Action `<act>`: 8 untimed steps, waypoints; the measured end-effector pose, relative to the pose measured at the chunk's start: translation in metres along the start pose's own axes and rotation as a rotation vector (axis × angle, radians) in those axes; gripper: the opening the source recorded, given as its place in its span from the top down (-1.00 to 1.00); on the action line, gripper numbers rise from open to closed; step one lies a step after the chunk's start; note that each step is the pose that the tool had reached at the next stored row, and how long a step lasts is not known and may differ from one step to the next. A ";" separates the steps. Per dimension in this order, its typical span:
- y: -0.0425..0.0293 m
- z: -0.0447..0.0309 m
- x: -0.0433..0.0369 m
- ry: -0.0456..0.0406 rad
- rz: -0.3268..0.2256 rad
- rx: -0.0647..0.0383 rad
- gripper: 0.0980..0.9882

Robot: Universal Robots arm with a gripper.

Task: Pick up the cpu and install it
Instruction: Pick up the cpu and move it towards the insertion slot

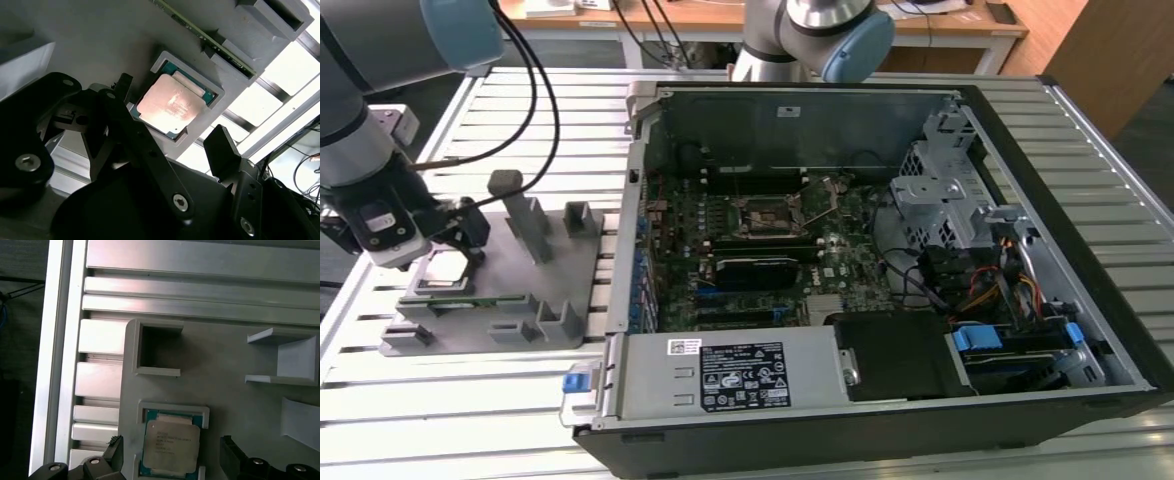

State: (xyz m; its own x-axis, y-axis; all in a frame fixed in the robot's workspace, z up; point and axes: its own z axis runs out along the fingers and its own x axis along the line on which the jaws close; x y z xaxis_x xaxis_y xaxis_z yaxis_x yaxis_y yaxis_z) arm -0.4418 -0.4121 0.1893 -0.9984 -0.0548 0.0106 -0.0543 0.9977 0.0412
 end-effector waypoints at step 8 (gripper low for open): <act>-0.0001 0.0039 0.0002 -0.0001 0.006 0.001 -0.68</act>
State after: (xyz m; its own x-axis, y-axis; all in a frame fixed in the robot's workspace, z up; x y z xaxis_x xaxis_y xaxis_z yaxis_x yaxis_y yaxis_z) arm -0.4421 -0.4121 0.1854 -0.9988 -0.0486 0.0107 -0.0481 0.9980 0.0406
